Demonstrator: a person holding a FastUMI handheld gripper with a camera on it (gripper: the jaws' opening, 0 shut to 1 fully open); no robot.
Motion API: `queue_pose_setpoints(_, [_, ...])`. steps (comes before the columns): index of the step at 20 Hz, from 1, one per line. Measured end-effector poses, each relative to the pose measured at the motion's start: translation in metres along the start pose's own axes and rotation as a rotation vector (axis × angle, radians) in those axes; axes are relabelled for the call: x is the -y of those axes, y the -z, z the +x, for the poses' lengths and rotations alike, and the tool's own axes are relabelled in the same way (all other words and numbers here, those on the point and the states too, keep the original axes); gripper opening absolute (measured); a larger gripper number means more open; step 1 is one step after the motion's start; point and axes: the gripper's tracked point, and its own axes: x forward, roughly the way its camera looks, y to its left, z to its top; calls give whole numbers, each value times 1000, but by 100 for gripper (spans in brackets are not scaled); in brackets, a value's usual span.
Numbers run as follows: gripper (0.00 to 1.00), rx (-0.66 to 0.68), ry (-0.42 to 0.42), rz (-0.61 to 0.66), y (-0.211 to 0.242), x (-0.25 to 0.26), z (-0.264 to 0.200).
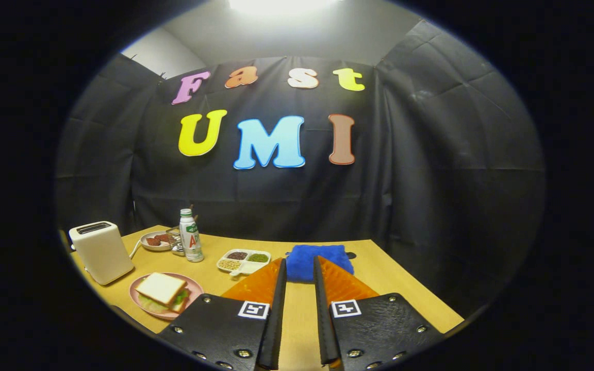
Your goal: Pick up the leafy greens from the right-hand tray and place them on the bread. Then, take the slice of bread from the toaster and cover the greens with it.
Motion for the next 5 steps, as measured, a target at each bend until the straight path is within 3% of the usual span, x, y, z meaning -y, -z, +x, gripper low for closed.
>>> queue_pose_setpoints(5, [30,20,49,33,3,71,-19])
